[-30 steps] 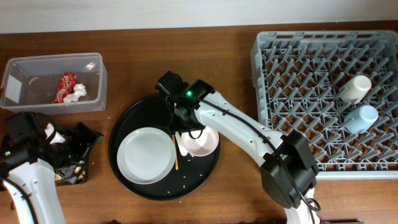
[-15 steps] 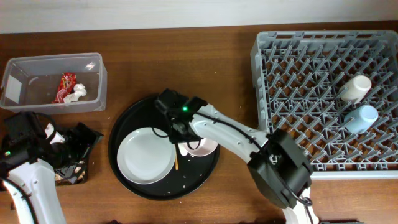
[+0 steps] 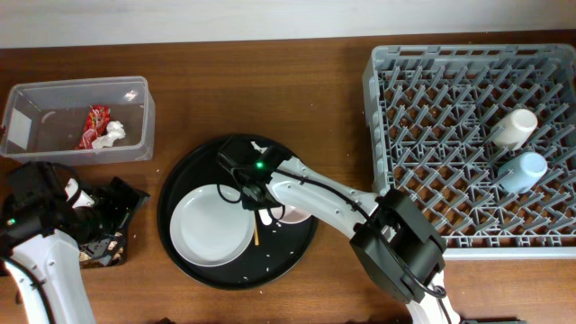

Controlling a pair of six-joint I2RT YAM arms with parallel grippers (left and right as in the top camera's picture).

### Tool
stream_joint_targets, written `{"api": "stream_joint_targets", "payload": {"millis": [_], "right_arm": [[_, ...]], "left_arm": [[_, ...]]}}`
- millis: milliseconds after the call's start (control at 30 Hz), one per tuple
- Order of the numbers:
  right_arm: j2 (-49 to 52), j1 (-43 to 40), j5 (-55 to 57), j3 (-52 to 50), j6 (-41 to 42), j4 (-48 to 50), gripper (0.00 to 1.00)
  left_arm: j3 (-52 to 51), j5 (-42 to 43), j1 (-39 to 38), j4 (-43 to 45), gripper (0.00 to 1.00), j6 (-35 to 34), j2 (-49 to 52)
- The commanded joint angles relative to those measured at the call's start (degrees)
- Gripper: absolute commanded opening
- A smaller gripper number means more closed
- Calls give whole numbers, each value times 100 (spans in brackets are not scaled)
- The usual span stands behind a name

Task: Sort waste into correct bins and load items into the dishwasher rack
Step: 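Carry the pink bowl with right gripper and set it in the rack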

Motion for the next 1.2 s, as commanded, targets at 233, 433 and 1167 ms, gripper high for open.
{"api": "stream_joint_targets", "payload": {"millis": [233, 433, 1167], "right_arm": [[37, -31, 116, 1263, -142, -1233, 4], [-761, -660, 162, 2271, -365, -2461, 4], [-2656, -8244, -6610, -1250, -5541, -2026, 4]], "left_arm": [[-2, 20, -7, -4, 99, -28, -2], [-2, 20, -7, -2, 99, -28, -2], [-2, 20, -7, -4, 99, -28, -2]]}}
